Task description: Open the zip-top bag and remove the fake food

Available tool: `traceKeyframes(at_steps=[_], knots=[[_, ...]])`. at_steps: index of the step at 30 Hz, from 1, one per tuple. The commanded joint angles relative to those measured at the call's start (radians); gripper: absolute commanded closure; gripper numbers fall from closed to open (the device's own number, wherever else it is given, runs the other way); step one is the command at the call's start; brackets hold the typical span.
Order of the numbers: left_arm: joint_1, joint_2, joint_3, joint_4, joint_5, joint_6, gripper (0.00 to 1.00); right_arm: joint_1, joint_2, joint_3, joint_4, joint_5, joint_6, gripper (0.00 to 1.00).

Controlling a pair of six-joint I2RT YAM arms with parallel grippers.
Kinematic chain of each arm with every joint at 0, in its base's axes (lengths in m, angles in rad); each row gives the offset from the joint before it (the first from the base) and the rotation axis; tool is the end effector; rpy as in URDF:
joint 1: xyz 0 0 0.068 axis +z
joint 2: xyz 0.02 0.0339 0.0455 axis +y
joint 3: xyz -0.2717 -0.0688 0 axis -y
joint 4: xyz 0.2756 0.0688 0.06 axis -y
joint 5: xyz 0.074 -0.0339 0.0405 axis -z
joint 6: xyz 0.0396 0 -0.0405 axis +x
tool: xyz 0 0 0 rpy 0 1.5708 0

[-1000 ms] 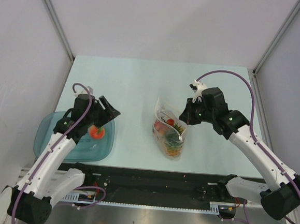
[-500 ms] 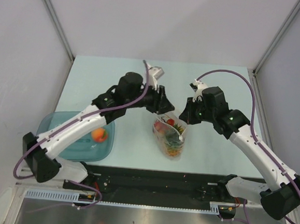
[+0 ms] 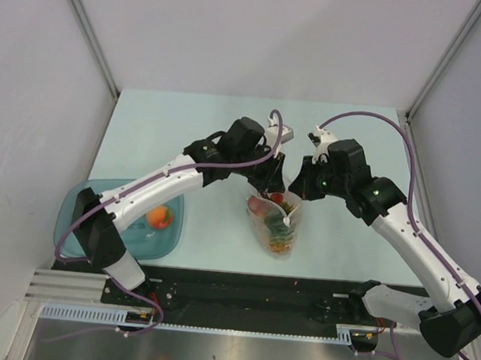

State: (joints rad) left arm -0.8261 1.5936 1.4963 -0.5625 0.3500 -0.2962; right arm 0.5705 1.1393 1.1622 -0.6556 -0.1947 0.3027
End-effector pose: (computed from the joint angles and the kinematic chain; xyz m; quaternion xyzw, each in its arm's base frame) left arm 0.2572 -0.2990 0.3499 0.3055 0.8334 -0.3629 0.2836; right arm 0.2244 0.1531 0.3599 -0.1621 0.8740 0.2688 0.3710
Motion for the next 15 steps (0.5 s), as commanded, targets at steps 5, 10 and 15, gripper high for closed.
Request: traceKeyframes(at_steps=[5, 10, 15], knots=[[-0.039, 0.012, -0.01, -0.033, 0.124, 0.068, 0.48, -0.001, -0.036, 0.059, 0.014, 0.011, 0.019, 1.0], [-0.068, 0.068, 0.013, -0.073, 0.123, 0.091, 0.36, -0.001, -0.036, 0.06, 0.011, 0.009, 0.021, 1.0], [-0.085, 0.074, -0.024, -0.031, 0.101, 0.078, 0.32, -0.003, -0.044, 0.053, 0.008, 0.011, 0.026, 1.0]])
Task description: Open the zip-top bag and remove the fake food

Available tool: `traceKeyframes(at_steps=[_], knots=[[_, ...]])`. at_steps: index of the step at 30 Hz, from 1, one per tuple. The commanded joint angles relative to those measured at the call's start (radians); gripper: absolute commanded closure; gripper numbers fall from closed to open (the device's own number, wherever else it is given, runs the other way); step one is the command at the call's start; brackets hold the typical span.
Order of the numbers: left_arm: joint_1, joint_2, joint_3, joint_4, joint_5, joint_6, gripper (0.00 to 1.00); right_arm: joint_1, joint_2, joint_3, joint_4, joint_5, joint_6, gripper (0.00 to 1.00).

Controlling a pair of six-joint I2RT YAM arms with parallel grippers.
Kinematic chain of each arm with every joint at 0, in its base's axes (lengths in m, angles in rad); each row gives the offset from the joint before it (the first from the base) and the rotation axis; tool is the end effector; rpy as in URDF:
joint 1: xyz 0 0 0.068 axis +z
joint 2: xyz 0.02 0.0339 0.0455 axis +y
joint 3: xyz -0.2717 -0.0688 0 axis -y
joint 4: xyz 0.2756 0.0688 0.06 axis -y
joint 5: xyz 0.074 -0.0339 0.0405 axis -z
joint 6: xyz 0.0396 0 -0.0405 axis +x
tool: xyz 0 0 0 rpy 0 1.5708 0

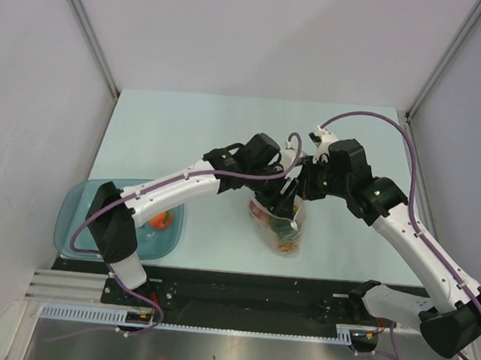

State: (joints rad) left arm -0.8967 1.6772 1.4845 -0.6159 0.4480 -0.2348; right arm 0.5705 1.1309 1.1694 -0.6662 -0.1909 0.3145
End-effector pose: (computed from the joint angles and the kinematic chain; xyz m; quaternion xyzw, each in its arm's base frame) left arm 0.2404 -0.3284 0.3104 0.3722 0.8291 -0.3685 0.1956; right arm 0.2221 0.1515 0.3636 -0.1561 0.8740 0.2704 0.3723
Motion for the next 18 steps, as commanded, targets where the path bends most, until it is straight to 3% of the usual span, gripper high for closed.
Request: traceKeyframes(at_steps=[1, 9, 12, 13, 15, 18], knots=[[-0.016, -0.005, -0.018, 0.034, -0.014, 0.015, 0.31, -0.003, -0.037, 0.044, 0.017, 0.007, 0.015, 1.0], [-0.034, 0.027, -0.072, 0.087, -0.018, -0.014, 0.33, -0.003, -0.045, 0.036, 0.011, 0.005, 0.015, 1.0], [-0.034, 0.013, -0.098, 0.119, -0.066, -0.037, 0.49, -0.003, -0.046, 0.032, 0.01, 0.008, 0.012, 1.0], [-0.034, 0.01, -0.096, 0.114, -0.084, -0.04, 0.62, -0.003, -0.049, 0.03, 0.008, 0.007, 0.009, 1.0], [-0.034, 0.004, -0.066, 0.099, -0.112, -0.015, 0.72, -0.001, -0.049, 0.027, 0.001, 0.001, -0.005, 1.0], [-0.036, -0.004, 0.016, 0.019, -0.182, 0.024, 0.97, -0.001, -0.062, 0.012, -0.012, -0.007, -0.017, 1.0]])
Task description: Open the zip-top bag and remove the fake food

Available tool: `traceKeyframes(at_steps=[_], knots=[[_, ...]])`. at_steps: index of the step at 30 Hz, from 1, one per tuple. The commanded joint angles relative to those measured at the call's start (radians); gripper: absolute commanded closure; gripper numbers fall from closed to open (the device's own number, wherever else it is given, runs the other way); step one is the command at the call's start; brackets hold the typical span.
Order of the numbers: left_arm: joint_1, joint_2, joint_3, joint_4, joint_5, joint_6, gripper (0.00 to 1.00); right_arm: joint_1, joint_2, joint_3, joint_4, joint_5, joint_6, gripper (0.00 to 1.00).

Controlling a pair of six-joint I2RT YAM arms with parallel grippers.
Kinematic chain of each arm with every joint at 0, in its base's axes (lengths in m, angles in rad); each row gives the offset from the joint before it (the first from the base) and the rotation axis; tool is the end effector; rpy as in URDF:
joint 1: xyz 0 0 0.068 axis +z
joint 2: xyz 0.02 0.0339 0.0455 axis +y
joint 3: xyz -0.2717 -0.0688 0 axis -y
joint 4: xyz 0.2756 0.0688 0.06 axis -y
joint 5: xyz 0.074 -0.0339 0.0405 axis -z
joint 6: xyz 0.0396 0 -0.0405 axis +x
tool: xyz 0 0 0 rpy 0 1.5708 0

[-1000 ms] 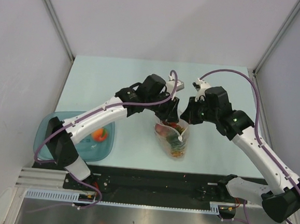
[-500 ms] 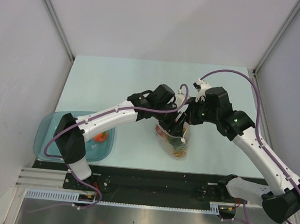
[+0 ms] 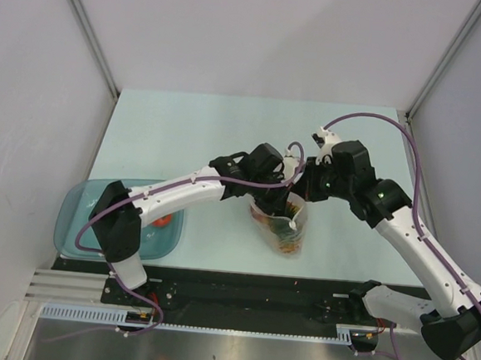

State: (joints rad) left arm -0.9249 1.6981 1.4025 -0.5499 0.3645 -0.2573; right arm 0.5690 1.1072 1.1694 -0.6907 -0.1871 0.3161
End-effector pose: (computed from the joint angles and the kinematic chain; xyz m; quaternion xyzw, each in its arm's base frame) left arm 0.2351 -0.3353 0.2771 0.3620 0.8477 -0.3351 0.1952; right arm 0.2161 0.1469 0.3672 -0.1539 0.8747 0.2688 0.3727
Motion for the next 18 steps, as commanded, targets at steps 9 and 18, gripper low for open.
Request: traceKeyframes(at_steps=[9, 18], knots=[[-0.008, -0.161, 0.15, -0.039, -0.34, 0.047, 1.0, 0.023, -0.084, -0.022, -0.01, -0.005, -0.068, 1.0], [-0.006, -0.261, 0.167, -0.061, -0.466, 0.04, 1.0, 0.025, -0.095, -0.037, -0.006, 0.038, -0.098, 1.0]])
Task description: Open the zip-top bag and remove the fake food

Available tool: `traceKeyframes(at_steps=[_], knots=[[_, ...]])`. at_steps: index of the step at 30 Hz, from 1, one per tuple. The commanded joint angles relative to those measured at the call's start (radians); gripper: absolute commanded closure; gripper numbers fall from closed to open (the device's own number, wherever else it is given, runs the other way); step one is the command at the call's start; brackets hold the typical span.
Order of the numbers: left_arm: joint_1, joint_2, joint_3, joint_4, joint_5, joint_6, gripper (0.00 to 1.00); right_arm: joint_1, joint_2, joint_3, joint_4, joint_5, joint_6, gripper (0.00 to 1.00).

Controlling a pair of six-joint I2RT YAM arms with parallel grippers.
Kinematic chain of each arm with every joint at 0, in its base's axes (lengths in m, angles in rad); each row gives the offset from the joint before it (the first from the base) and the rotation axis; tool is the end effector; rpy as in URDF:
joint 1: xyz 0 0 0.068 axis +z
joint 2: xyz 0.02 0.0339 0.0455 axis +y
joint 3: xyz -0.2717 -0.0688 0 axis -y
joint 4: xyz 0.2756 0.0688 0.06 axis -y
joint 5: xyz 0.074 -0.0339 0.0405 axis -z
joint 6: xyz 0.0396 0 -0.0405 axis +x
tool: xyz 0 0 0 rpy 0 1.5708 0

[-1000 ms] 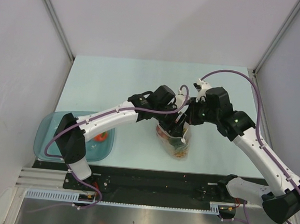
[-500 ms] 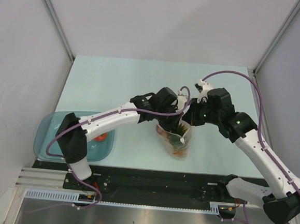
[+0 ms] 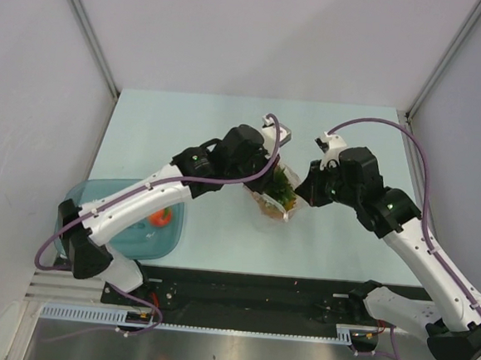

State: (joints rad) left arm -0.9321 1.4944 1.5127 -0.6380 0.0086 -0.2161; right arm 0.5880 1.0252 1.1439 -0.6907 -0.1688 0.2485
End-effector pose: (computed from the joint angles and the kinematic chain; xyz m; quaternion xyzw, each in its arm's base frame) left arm 0.2180 -0.2942 0.3835 0.3134 0.8320 -0.2518 0.3823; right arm 0.1965 0.1390 0.3768 -0.1876 0.8554 0.2614 0.4060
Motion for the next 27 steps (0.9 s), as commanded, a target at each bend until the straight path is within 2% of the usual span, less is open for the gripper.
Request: traceKeyframes(at_steps=[1, 5, 10, 12, 19, 27], knots=[[0.001, -0.062, 0.063, 0.027, -0.111, -0.012, 1.0, 0.006, -0.011, -0.018, -0.004, 0.022, -0.031, 1.0], [0.032, -0.053, 0.104, 0.044, 0.017, -0.129, 1.0, 0.007, -0.001, -0.024, 0.006, 0.028, -0.025, 1.0], [0.062, 0.091, 0.337, -0.167, 0.041, -0.297, 1.0, 0.025, 0.027, -0.013, 0.025, 0.057, -0.017, 1.0], [0.075, 0.138, 0.385, -0.241, 0.073, -0.338, 1.0, 0.033, 0.038, -0.001, 0.04, 0.055, -0.015, 1.0], [0.079, 0.184, 0.408, -0.235, 0.183, -0.324, 1.0, 0.047, 0.07, 0.011, 0.036, 0.078, -0.02, 1.0], [0.088, -0.064, 0.276, 0.007, 0.186, -0.177, 1.0, 0.032, 0.062, -0.036, 0.019, 0.118, 0.0, 1.0]])
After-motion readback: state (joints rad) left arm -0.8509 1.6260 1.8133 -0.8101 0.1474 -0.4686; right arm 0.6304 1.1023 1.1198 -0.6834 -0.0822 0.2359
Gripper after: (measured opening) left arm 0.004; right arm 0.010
